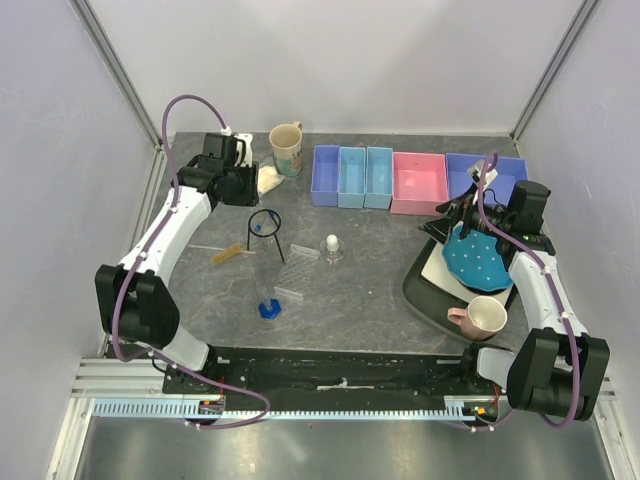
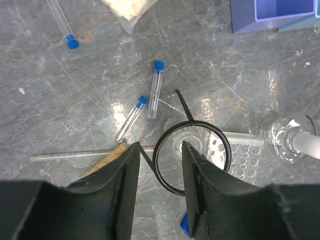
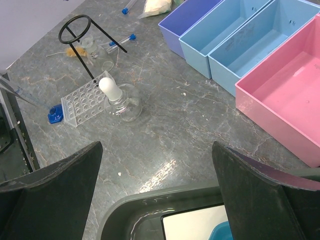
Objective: Organize the chemistry lab equipment
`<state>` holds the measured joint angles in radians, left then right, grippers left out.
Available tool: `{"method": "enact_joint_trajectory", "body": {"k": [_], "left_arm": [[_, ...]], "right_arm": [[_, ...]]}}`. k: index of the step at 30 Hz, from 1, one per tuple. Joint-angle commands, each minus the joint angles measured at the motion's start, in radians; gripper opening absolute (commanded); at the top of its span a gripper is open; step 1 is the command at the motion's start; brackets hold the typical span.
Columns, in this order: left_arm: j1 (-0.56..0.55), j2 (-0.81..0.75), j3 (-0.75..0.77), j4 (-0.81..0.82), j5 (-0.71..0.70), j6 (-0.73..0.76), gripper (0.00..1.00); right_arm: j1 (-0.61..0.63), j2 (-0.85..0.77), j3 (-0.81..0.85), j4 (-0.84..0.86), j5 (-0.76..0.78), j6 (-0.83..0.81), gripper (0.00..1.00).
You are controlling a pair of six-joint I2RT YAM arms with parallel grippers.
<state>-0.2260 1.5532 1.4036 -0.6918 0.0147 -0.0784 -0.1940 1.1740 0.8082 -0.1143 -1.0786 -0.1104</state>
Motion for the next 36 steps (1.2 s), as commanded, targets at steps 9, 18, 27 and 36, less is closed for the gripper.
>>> {"method": "enact_joint_trajectory", "body": {"k": [9,18,27,36], "left_arm": [[-0.030,0.135,0.037,-0.074,-0.010,0.066,0.35],[-0.081,0.212,0.067,-0.094,-0.133,0.077,0.18],[-0.090,0.176,0.089,-0.083,-0.167,0.074,0.02],[-0.096,0.091,0.143,-0.083,-0.125,0.072,0.02]], "right_arm": [[-0.004,0.001,0.006,0.018,-0.030,-0.038,0.98],[-0.004,0.001,0.008,0.015,-0.030,-0.043,0.98],[-0.004,0.006,0.011,0.007,-0.034,-0.046,0.98],[-0.004,0.004,0.011,0.002,-0.038,-0.051,0.98]]}}
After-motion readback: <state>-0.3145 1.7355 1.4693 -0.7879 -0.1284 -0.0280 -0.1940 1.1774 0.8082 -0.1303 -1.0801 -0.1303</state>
